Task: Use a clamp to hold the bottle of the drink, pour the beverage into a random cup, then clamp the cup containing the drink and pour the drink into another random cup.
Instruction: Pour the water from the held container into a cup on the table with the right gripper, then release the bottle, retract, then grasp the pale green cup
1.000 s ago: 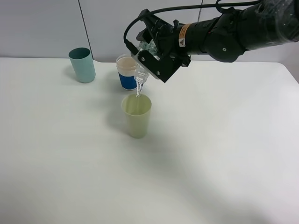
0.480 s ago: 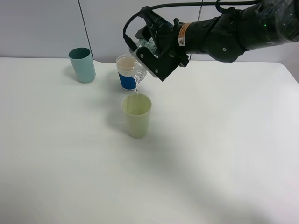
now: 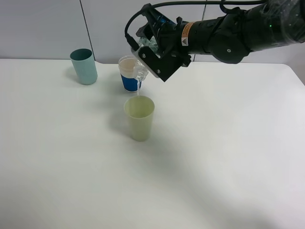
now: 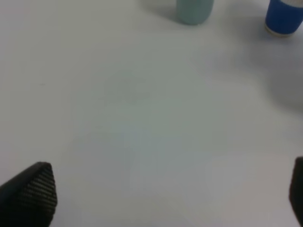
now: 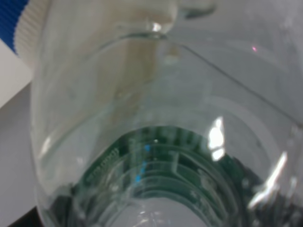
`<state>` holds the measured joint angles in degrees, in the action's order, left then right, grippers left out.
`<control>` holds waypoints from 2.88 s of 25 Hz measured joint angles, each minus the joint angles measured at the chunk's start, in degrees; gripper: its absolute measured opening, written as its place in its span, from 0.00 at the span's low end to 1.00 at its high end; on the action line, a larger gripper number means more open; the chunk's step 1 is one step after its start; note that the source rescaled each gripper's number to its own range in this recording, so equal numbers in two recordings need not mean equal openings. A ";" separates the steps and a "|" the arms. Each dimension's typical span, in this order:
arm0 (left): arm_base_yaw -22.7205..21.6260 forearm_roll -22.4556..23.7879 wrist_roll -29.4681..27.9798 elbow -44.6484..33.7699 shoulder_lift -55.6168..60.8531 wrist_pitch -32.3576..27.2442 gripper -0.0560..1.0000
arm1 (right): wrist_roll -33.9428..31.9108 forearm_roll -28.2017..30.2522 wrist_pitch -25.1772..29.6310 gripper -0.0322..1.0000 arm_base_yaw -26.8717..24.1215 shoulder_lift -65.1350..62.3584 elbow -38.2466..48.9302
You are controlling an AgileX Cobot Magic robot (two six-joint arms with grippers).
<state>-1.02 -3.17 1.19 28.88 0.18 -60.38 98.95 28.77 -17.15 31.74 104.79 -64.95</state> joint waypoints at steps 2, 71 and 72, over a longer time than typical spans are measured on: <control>0.00 0.00 0.00 0.00 0.00 0.00 1.00 | 0.00 0.00 -1.47 0.03 0.05 0.00 0.00; 0.00 0.00 0.00 0.00 0.00 0.00 1.00 | -72.67 0.65 -3.29 0.03 0.10 0.00 0.00; 0.00 0.00 0.00 0.00 0.00 0.00 1.00 | -74.88 -0.35 -3.29 0.03 0.10 0.00 0.00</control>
<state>-1.02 -3.17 1.19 28.88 0.18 -60.38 24.08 28.42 -20.43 31.84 104.79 -64.95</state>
